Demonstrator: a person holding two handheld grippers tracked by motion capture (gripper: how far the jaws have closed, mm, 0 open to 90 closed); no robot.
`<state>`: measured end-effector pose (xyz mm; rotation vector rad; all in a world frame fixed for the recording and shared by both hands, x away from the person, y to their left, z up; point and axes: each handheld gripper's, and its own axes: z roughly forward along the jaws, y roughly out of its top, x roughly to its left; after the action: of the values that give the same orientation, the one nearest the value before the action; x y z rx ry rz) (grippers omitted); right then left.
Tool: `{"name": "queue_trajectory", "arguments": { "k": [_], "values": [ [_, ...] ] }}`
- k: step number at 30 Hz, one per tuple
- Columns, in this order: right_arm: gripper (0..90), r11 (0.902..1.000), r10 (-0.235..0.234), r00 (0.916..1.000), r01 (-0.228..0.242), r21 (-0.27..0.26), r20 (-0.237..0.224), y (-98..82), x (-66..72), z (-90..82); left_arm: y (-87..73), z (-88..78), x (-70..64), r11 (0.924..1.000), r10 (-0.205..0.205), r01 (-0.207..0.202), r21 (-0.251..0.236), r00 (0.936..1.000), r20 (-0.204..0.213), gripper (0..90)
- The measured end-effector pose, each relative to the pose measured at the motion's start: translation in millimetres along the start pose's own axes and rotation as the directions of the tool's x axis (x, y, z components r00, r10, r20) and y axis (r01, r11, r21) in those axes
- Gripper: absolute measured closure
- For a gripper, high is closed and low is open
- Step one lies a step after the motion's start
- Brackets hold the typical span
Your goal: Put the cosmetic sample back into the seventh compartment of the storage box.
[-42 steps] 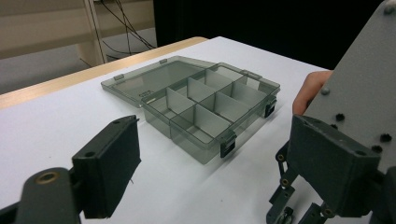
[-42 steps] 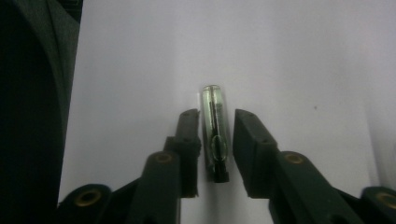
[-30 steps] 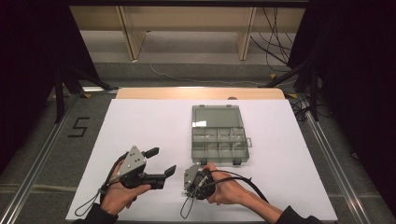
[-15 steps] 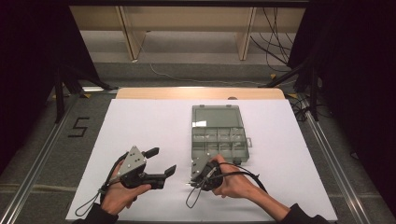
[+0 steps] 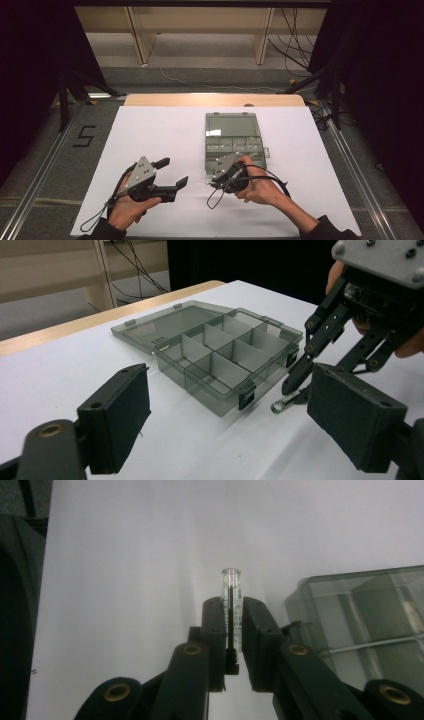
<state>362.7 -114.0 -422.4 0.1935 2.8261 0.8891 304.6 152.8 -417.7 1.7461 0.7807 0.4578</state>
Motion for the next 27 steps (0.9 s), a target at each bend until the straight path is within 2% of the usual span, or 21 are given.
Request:
{"name": "queue_trajectory", "arguments": {
  "k": [9,18,27],
  "values": [
    [81.2,0.9978,0.048,0.9969,-0.045,-0.049,0.063,-5.6,-15.1,-19.3,0.1,0.0,0.2,1.0,0.001,-0.001,-0.003,1.0,-0.001,16.4],
    [81.2,0.9942,0.088,0.9915,-0.081,-0.071,0.096,-12.3,-24.4,-29.7,-0.1,0.1,0.0,1.0,0.001,-0.001,-0.002,1.0,-0.002,16.4],
    [81.2,0.9885,0.132,0.981,-0.12,-0.093,0.142,-20.1,-35.5,-41.4,-0.1,0.0,0.2,1.0,0.003,-0.003,-0.001,1.0,-0.004,16.4]
  ]
}}
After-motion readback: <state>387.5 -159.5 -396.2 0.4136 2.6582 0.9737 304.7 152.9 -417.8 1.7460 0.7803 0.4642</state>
